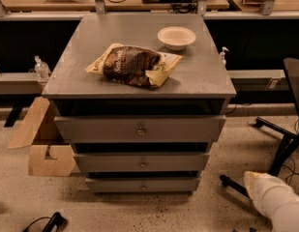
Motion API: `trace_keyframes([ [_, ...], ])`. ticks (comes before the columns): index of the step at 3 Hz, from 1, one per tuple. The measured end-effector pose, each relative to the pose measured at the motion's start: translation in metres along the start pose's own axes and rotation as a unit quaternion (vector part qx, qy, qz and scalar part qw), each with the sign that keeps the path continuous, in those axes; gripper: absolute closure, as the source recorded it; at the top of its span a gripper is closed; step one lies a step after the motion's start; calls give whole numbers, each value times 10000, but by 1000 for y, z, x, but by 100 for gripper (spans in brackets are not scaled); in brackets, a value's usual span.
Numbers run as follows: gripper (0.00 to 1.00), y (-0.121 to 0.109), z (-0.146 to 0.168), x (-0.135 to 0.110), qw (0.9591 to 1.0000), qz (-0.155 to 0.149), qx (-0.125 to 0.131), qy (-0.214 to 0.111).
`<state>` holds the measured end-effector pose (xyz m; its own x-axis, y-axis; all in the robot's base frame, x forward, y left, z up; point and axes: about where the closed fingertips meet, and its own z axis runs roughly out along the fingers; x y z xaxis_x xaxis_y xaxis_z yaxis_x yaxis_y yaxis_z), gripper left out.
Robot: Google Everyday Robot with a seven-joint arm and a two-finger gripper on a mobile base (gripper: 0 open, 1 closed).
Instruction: Close middle drawer
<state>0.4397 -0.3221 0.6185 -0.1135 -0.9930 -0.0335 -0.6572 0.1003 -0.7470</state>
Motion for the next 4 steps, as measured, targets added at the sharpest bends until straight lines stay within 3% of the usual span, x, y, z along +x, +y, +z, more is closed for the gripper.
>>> trace_keyframes([
  [1, 100, -26, -29, 39, 9983, -87, 396, 409],
  [2, 81, -26, -29, 37, 9977, -388, 368, 416],
  [3, 58, -22, -26, 25, 9981, -439, 318, 290],
  [4, 34, -22, -28, -8, 9955, -895, 286, -137],
])
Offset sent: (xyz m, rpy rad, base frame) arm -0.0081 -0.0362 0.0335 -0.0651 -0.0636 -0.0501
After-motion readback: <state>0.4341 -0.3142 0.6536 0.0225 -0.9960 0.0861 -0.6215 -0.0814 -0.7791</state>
